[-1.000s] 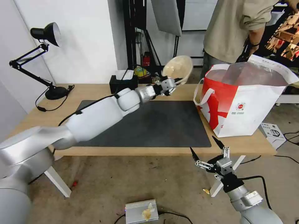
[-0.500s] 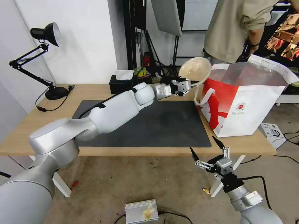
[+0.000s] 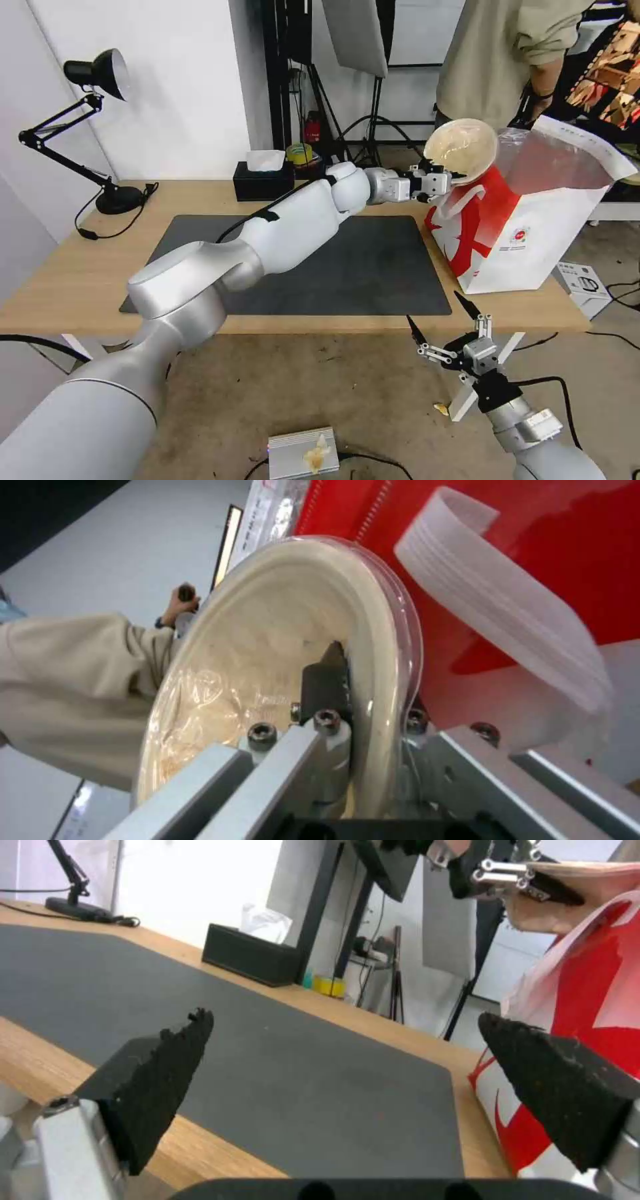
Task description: Pick up the trash from the table and place it into the takeout bag.
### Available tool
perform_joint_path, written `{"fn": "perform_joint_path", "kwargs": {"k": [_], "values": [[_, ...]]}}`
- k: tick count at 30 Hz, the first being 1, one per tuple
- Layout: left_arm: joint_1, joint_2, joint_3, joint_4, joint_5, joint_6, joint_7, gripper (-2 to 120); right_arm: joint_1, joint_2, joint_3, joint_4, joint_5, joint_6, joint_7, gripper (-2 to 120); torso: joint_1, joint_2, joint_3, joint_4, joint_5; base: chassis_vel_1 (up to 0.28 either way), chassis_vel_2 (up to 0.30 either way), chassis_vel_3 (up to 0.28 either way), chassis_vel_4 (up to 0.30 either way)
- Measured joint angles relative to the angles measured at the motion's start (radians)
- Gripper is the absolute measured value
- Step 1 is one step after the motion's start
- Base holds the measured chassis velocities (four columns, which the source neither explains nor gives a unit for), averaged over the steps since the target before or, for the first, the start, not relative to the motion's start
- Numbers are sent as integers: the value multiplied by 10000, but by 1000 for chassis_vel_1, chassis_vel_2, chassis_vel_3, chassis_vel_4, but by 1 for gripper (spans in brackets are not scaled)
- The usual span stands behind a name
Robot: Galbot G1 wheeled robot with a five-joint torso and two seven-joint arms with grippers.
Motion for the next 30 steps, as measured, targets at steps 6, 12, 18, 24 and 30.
{"fn": "perform_joint_path", "kwargs": {"k": [6,12,18,24,30], "values": [[-180,17,101,-14,119,44,100,1,0,0,0,0,0,0,0,100,0,0,0,0,-1,0,0,0,0],[-306,42,108,-54,171,46,238,1,0,0,0,0,0,0,0,100,0,0,0,-1,-1,0,0,0,0],[-486,51,150,-179,161,74,252,1,0,0,0,0,0,0,0,100,0,0,0,-2,-1,0,0,0,0],[-654,58,157,-250,176,77,327,1,0,0,0,0,0,0,0,100,0,0,0,-1,-2,0,0,0,0],[-1040,58,277,-330,225,119,448,1,0,0,0,0,0,0,0,100,-1,1,0,-1,-2,0,0,0,0]]}}
